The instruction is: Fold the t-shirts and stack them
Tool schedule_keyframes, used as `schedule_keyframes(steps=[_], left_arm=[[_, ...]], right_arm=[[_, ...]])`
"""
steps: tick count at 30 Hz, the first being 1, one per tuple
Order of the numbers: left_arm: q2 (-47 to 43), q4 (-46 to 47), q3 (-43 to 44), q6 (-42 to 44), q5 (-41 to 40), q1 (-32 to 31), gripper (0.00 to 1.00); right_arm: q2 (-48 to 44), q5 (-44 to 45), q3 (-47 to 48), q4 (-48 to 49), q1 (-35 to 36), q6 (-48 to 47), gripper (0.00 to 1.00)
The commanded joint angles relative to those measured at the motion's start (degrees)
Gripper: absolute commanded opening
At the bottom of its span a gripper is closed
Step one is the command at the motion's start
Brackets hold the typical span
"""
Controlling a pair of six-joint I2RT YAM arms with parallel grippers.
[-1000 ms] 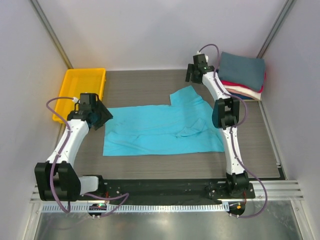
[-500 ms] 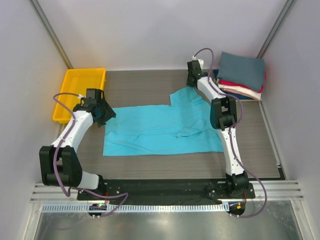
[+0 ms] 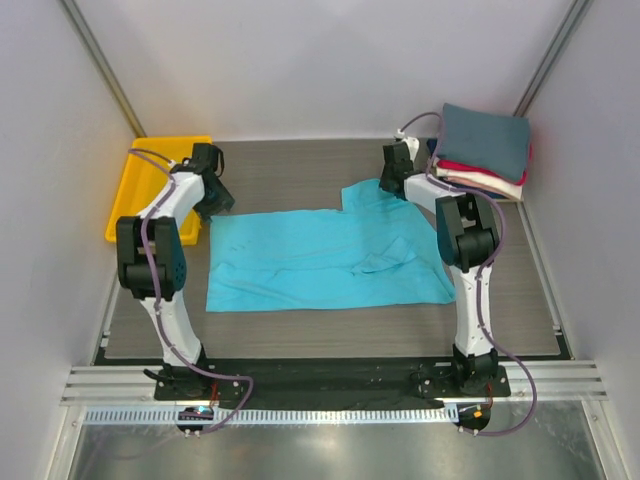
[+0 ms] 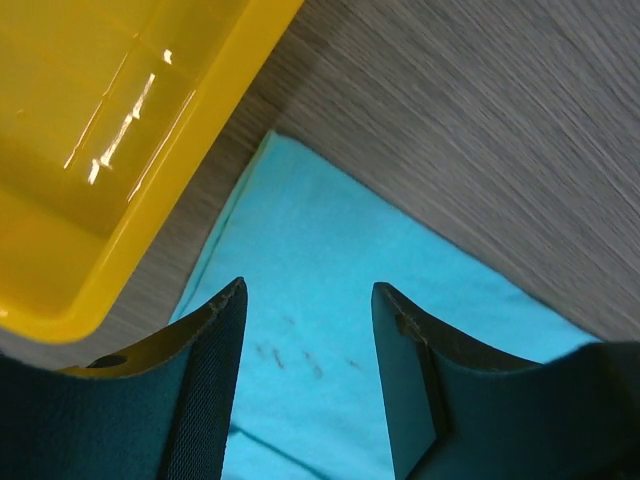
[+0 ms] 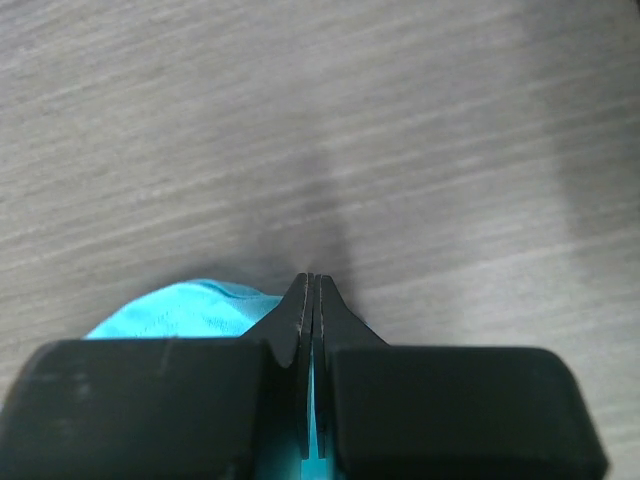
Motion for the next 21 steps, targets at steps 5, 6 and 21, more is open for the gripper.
schedule_keyframes(steps=[5,6,21], left_arm=[[11.8,-5.9,12.3,-1.4,-5.7,0.0,0.55],[12.7,-6.4,13.2,-1.4,-5.9,0.1,0.55],[21.8,-8.0,18.5,-4.4,-7.7,-0.1,0.54]], right_arm=[[-4.0,-1.2,-7.8,2.3,0.1,1.9,0.01],[-4.1,-1.2,-8.0,2.3,-0.2,2.1,0.01],[-4.6,-9.9,-11.0,6.0,-3.2,4.6,0.01]])
